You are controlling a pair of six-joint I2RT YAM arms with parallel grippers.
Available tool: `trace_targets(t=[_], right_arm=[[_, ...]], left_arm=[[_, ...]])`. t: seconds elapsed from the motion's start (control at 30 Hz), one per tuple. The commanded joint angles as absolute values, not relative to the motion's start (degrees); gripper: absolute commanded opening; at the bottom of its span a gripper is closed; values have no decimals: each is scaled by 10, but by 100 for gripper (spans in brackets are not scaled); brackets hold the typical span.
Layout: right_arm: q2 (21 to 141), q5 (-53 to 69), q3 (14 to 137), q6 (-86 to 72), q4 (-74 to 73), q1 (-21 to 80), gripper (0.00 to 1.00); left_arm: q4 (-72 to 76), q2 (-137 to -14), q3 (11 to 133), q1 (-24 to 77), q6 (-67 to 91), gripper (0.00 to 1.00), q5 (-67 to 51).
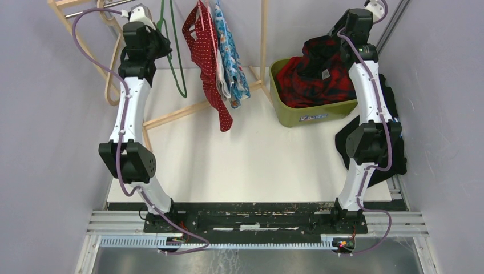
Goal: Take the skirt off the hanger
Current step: Place the hanger at the clothesline.
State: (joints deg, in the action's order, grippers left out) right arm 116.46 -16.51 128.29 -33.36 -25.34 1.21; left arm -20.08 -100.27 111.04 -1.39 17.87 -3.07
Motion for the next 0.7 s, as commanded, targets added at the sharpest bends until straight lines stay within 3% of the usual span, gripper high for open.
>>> trace_targets(t=[0.0,0.23,0.5,0.67], right_arm=[[1125,-167,1280,-324,-233,6,58],[1126,-164,1275,-328,-232,6,58],[1149,-146,1286,-325,-236,6,58],[1169,-128,1301,-304,-231,4,58]], left_arm=[[-213,-1003,1121,-16,156,3,-23],[-175,-962,1086,-15,126,3,-83],[-74,-841,923,-16,40,3,-327],[-93,-744,831,-14,-5,3,-368]])
